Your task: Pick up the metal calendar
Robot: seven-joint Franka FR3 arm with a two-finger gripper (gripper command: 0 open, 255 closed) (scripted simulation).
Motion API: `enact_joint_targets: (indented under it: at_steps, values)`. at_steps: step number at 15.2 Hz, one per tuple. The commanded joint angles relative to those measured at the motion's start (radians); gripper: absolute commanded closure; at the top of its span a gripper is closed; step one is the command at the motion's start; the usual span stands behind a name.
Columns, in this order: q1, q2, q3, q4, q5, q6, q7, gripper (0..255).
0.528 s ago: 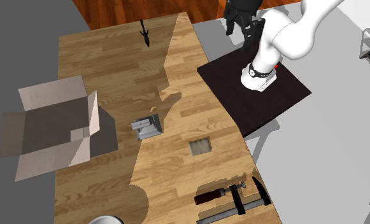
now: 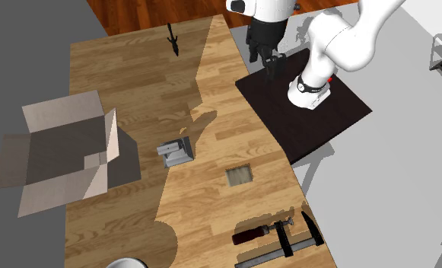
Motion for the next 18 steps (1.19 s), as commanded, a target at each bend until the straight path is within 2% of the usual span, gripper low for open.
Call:
enact_joint_targets:
  at_steps: [1,10,18]
  values:
    - [-0.002,0.069,0.016,0.012,-0.008,0.054,0.02,0]
    - [-0.017,0.415,0.066,0.175,-0.08,0.213,0.119,0]
    - [-0.013,0.736,0.075,0.411,-0.174,0.267,0.216,0]
